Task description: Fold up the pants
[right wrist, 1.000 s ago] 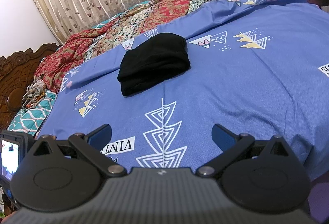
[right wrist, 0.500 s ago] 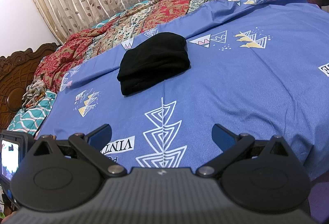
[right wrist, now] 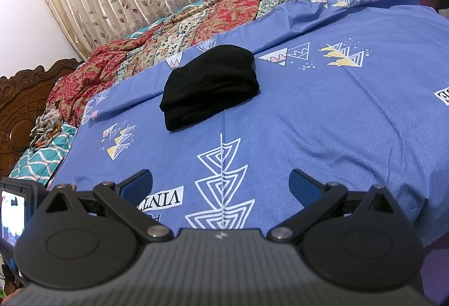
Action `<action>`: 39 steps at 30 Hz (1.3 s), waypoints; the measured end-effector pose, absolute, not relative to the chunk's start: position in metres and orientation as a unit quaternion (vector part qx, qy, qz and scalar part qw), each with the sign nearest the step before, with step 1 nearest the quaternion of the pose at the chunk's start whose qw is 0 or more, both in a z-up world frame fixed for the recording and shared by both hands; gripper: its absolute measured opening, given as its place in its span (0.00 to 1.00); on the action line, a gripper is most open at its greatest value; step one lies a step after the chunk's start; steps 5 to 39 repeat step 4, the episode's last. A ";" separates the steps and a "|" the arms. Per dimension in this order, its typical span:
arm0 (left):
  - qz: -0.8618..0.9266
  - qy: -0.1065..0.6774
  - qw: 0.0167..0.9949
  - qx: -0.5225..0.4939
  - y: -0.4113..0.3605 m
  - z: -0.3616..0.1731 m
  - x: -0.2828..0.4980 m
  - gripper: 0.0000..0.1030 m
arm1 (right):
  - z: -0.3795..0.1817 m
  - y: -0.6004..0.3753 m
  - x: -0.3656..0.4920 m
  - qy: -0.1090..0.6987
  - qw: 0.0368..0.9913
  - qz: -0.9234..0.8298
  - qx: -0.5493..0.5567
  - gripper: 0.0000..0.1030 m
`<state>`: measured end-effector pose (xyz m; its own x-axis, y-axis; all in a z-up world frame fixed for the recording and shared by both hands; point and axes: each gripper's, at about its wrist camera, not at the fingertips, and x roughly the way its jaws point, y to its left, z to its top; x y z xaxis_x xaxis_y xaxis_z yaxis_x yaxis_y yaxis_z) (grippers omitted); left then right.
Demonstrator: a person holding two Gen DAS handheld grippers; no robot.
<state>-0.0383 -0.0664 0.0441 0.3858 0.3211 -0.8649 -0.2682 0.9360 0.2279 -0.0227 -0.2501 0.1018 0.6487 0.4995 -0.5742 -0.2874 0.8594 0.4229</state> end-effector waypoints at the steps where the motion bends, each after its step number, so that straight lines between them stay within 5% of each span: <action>1: 0.176 0.520 0.835 0.026 -0.066 0.047 -0.038 1.00 | 0.102 -0.250 -0.023 0.356 0.896 0.220 0.148 1.00; 39: 0.176 0.512 0.840 0.025 -0.065 0.051 -0.037 1.00 | 0.103 -0.252 -0.024 0.347 0.899 0.222 0.150 1.00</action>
